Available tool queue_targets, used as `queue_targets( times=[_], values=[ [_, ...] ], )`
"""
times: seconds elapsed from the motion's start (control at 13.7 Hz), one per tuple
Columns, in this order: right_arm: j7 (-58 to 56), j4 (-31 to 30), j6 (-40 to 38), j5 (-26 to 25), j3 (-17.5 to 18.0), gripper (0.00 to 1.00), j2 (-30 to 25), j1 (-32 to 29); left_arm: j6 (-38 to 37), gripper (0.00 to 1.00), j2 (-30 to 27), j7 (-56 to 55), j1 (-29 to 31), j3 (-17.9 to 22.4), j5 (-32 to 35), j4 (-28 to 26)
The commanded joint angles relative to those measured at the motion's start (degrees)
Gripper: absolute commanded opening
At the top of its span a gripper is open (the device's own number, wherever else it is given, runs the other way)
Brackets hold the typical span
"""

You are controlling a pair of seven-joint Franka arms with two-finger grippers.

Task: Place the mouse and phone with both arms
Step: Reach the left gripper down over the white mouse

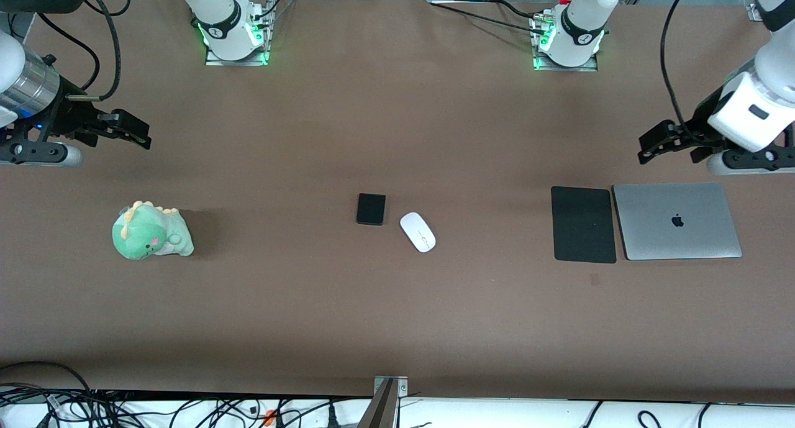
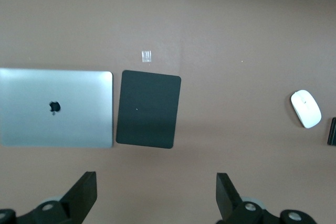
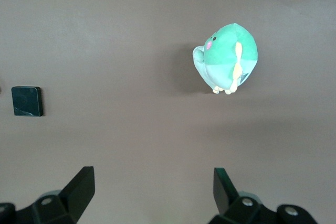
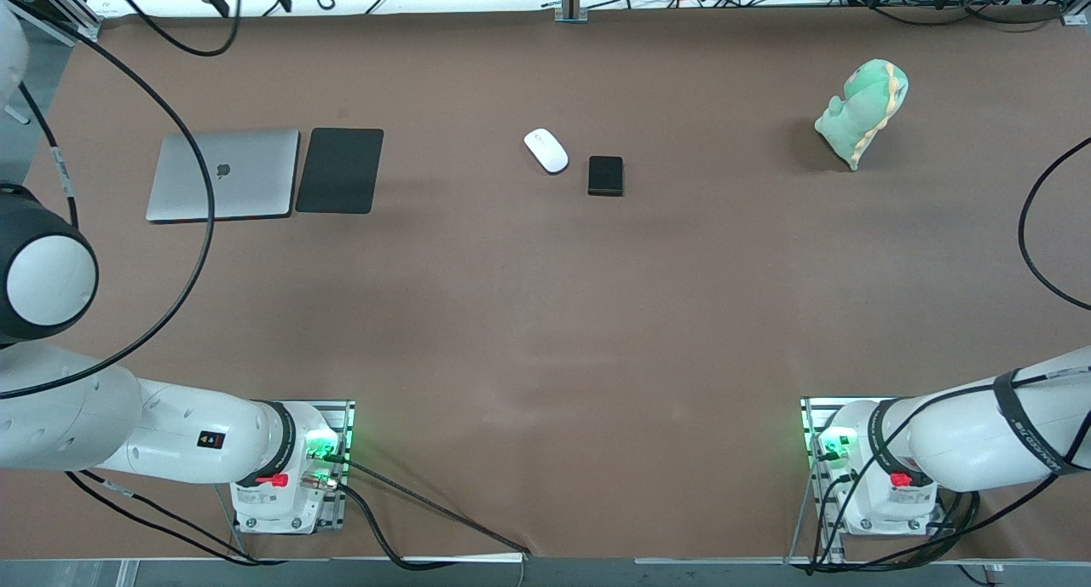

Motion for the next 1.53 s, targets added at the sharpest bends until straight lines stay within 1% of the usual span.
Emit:
queue_targets(
  times=[0.0, 0.22, 0.36, 0.58, 0.66, 0.87, 1.02, 1.16, 1.31, 1.46],
  values=[
    [0.7, -0.8, -0.3, 0.3, 0.4, 1.0, -0.9, -0.2, 3.4, 1.0, 4.5, -13.0, -3.7, -2.8, 0.2, 0.4],
    [0.7, -0.9, -0.3, 0.4, 0.5, 1.0, -0.9, -0.1, 8.9, 1.0, 9.6, -25.6, -5.6, -7.6, 0.2, 0.5],
    [0.7, -1.1, -0.3, 0.4, 0.5, 1.0, -0.9, -0.1, 14.6, 1.0, 13.7, -34.9, -8.2, -9.4, 0.6, 0.6],
    [0.7, -1.5, -0.3, 0.4, 0.5, 1.0, -1.0, -0.1, 20.9, 1.0, 19.9, -44.3, -13.9, -9.3, 0.8, 0.7],
    [0.7, -1.6, -0.2, 0.4, 0.5, 1.0, -1.0, -0.1, 23.1, 1.0, 22.2, -46.9, -15.3, -9.3, 0.8, 2.1],
    [0.7, -1.7, -0.2, 0.5, 0.5, 1.0, -1.0, -0.1, 24.2, 1.0, 32.9, -54.9, -19.7, -8.8, 1.2, 11.5],
    [0.7, -1.7, -0.2, 0.4, 0.6, 1.0, -1.0, -0.1, 25.8, 1.0, 38.9, -58.7, -22.2, -8.2, 3.5, 15.6],
    [0.7, -1.7, -0.1, 0.5, 0.6, 1.0, -1.0, -0.1, 30.5, 1.0, 41.9, -63.0, -23.4, -8.2, 5.2, 16.1],
    [0.8, -1.6, 0.6, 0.7, 0.6, 1.0, -0.6, -0.1, 32.4, 1.0, 44.4, -64.9, -23.9, -8.1, 5.9, 16.3],
    [0.8, -1.6, 0.7, 1.5, 0.5, 1.0, -0.5, 0.0, 34.1, 1.0, 45.7, -65.8, -24.7, -7.3, 6.0, 16.4]
  ],
)
